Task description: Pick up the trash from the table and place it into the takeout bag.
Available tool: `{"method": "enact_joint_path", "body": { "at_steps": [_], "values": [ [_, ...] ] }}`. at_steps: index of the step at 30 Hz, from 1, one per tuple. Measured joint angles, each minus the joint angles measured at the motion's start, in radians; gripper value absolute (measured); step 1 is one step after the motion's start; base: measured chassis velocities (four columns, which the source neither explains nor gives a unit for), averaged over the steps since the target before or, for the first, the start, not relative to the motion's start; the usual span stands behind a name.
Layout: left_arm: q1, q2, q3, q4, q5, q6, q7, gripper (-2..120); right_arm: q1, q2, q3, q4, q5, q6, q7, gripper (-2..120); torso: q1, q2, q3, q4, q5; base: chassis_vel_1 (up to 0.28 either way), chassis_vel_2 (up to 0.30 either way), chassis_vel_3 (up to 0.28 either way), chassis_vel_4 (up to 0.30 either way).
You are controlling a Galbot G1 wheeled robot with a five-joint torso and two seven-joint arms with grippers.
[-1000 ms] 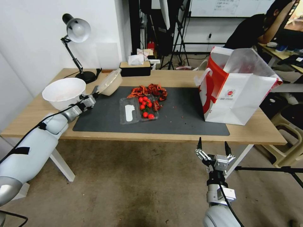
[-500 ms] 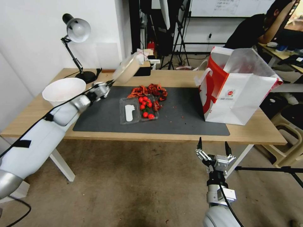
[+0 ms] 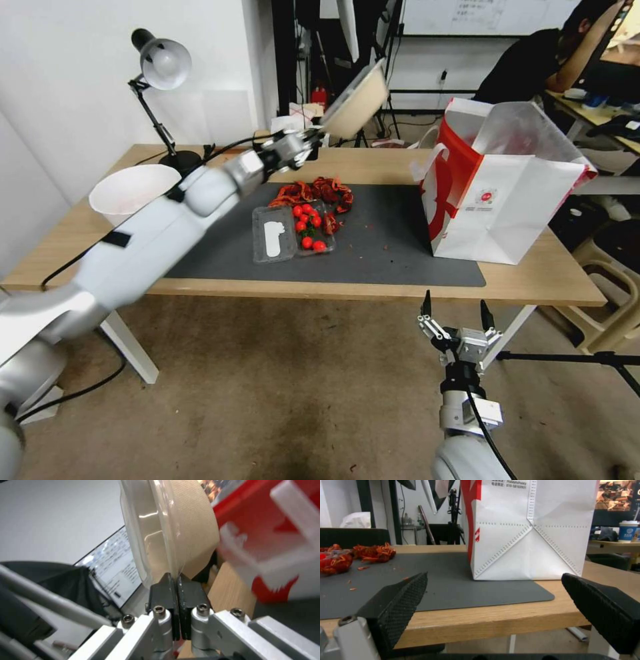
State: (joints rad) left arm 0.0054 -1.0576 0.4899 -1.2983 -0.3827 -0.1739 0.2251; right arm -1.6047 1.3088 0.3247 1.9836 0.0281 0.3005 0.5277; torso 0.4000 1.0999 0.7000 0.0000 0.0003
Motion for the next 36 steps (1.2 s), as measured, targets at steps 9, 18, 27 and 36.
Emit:
{"method": "enact_joint_path", "body": {
  "at_steps": [9,18,27,36],
  "values": [
    [-0.113,-0.122,0.102,0.006,-0.142,0.065,-0.044,0,0.006,0.009,0.002,-0.003,0.000,-0.002,0.001,100,0.000,0.000,0.000,0.0000,-0.0001,0.000,0.000,0.000,0.000],
    [-0.207,-0.207,0.181,-0.009,-0.282,0.124,-0.076,0,0.011,0.015,-0.001,-0.005,0.000,-0.004,0.001,100,0.000,0.000,0.000,0.0002,-0.0001,0.000,0.000,0.000,0.000],
    [-0.251,-0.319,0.249,0.049,-0.341,0.140,-0.082,0,0.005,0.017,0.000,0.003,-0.001,-0.004,0.001,100,0.000,0.000,0.000,-0.0001,-0.0001,0.000,0.000,0.000,0.000],
    [-0.249,-0.379,0.291,0.125,-0.319,0.139,-0.077,0,-0.002,0.021,0.006,0.017,0.000,-0.002,0.004,100,0.000,0.000,0.000,-0.0001,-0.0002,0.000,0.000,0.000,0.000]
  ]
}}
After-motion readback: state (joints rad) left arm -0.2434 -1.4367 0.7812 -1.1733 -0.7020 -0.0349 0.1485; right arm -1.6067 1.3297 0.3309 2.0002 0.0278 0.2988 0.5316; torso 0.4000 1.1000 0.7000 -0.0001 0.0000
